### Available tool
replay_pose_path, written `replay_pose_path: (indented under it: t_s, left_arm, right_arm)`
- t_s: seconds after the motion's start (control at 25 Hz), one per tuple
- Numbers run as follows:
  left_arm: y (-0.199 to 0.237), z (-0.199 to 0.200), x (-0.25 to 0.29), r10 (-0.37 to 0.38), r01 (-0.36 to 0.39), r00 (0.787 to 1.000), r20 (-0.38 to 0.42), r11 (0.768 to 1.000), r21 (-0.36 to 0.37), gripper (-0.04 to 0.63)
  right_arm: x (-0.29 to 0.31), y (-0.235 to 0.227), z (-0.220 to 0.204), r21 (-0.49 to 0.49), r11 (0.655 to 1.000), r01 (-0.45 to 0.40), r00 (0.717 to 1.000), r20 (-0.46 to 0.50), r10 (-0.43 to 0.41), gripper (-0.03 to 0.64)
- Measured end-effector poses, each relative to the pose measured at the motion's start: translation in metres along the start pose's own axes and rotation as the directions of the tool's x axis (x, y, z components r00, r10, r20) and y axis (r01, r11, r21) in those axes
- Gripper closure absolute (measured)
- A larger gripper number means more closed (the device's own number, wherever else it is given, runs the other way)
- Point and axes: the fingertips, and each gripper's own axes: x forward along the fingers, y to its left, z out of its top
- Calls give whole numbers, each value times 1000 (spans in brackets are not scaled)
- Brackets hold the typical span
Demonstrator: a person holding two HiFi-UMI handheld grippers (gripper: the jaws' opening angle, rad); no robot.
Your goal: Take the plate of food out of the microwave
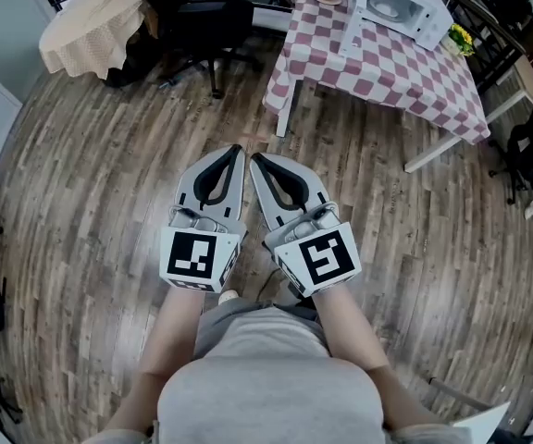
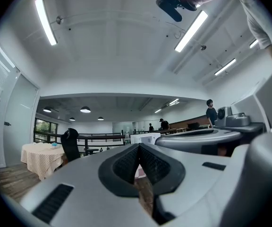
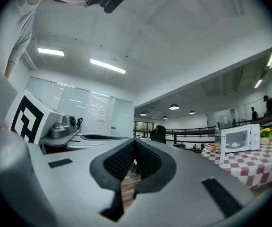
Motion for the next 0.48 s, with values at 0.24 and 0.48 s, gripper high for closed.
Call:
replay_pose_path:
  t_s: [0.24,0.48]
  left_arm:
    - [-44,1,55,-36,36,999,-8,999,-3,595]
    - [-85,0,102,-69,69,997,-16,998,-3,595]
  right_arm:
    - [-21,-62,-5,12,1000,15,1000,-7,-15,594]
    - [-42,-121,-6,24,999,47,999,-5,-47,594]
